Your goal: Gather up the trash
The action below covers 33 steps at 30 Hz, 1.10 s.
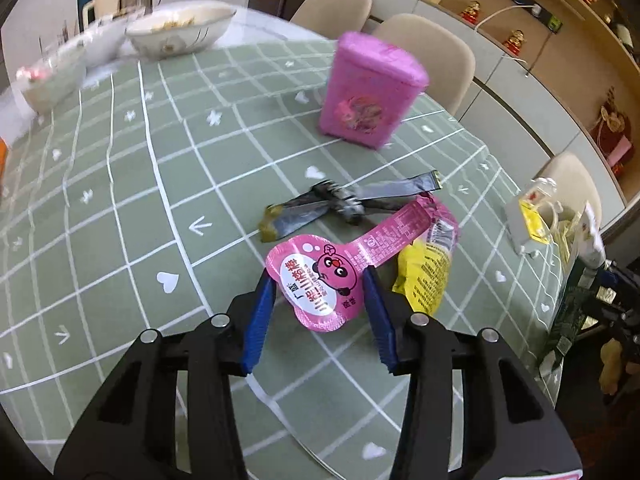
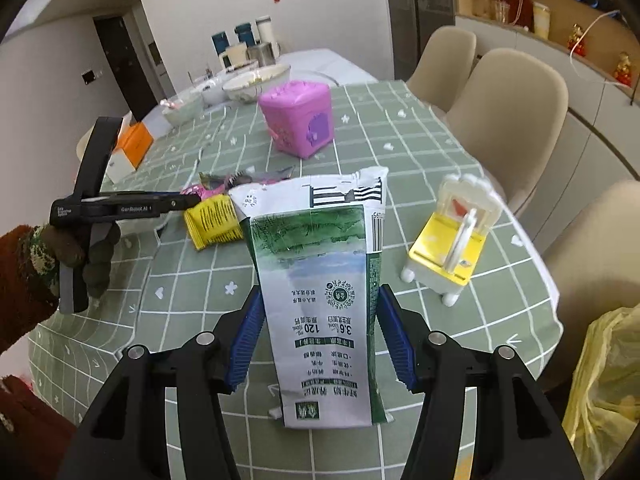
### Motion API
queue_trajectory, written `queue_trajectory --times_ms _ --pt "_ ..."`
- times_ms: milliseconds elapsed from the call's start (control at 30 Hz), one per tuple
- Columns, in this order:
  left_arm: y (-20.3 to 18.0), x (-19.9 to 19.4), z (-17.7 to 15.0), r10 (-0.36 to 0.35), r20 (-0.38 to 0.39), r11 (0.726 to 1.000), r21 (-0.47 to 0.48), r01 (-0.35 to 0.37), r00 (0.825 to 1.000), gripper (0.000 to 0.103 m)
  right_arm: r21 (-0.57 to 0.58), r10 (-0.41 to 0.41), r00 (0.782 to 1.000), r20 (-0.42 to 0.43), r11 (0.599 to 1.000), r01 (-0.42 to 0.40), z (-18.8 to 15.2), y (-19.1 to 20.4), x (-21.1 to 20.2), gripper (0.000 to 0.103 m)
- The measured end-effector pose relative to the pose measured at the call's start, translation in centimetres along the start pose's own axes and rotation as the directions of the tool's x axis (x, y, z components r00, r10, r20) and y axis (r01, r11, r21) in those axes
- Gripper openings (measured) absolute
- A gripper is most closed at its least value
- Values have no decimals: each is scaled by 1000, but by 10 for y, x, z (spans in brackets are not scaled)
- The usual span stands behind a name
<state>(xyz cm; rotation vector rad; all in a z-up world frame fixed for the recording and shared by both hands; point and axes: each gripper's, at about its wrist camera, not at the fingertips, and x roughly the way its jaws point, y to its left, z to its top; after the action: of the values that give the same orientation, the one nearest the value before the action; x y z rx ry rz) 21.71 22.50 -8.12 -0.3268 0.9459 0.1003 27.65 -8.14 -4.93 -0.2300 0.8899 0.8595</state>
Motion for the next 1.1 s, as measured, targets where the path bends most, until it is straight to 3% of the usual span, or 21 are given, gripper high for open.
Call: queue_trajectory --times_ms 167,333,567,833,1100 --pt "-26 -56 7 44 115 999 0 -44 992 42 -27 -11 996 85 1000 13 5 2 -35 54" --pt "-64 -106 27 63 241 998 8 -67 968 43 -59 -12 985 171 998 22 21 -2 -71 54" --pt "-140 -149 55 -22 380 998 57 1 925 43 -87 -49 950 307 993 79 40 -24 -136 54" --pt "-238 -143 68 -130 395 985 159 72 909 43 -18 -168 894 415 981 192 23 -88 -213 54" --pt "-348 -109 60 -267 342 949 257 184 901 43 90 -318 845 430 946 310 -22 -163 -274 54"
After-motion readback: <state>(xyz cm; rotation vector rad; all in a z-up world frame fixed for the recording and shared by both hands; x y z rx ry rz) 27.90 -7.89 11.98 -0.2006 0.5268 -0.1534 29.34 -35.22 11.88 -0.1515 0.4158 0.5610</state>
